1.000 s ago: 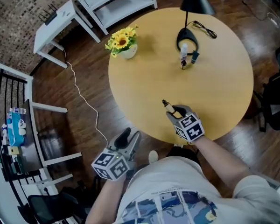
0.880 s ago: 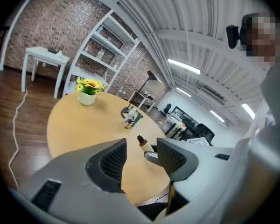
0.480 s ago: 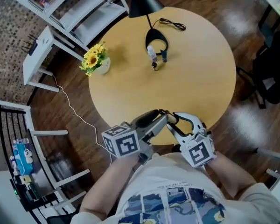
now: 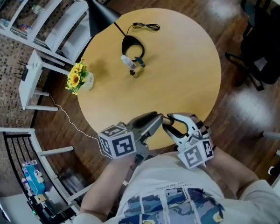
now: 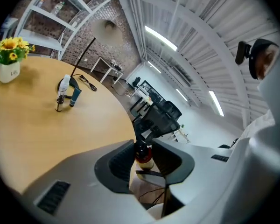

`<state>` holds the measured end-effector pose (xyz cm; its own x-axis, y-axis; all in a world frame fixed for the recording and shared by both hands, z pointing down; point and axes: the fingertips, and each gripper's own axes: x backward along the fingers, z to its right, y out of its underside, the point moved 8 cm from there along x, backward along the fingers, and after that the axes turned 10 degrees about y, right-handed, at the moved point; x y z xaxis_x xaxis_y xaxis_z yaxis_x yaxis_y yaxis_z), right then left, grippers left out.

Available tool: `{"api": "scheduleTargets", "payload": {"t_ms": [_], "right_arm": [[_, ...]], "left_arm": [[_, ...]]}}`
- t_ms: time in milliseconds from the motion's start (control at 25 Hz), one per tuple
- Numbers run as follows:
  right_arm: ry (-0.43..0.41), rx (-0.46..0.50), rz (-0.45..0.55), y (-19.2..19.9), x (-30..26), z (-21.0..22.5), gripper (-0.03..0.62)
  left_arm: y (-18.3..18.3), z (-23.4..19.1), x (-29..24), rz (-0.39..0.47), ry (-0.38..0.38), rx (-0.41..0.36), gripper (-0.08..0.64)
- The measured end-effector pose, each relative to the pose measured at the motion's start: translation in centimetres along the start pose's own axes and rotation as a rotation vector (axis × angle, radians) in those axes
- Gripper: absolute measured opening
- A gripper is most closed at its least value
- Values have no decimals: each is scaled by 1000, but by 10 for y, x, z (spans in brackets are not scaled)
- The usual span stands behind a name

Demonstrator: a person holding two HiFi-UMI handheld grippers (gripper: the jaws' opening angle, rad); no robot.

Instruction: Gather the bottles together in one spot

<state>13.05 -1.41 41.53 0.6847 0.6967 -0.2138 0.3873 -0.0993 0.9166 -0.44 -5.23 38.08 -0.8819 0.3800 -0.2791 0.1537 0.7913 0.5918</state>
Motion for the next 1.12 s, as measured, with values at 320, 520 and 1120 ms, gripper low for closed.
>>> {"api": "scheduleTargets", "payload": {"t_ms": [320,520,1120], "right_arm": [[41,-177,-113,44,5,25,237],[154,-356,-154,74,19,53,272],[200,-467,-345,127,30,71,284]], "left_arm": [[-41,-30,-25,-134,-246,-374,109],[-67,-66,-52,-196,-391,-545,109],[-92,-210,-96,-182,-723,-588,109]]}}
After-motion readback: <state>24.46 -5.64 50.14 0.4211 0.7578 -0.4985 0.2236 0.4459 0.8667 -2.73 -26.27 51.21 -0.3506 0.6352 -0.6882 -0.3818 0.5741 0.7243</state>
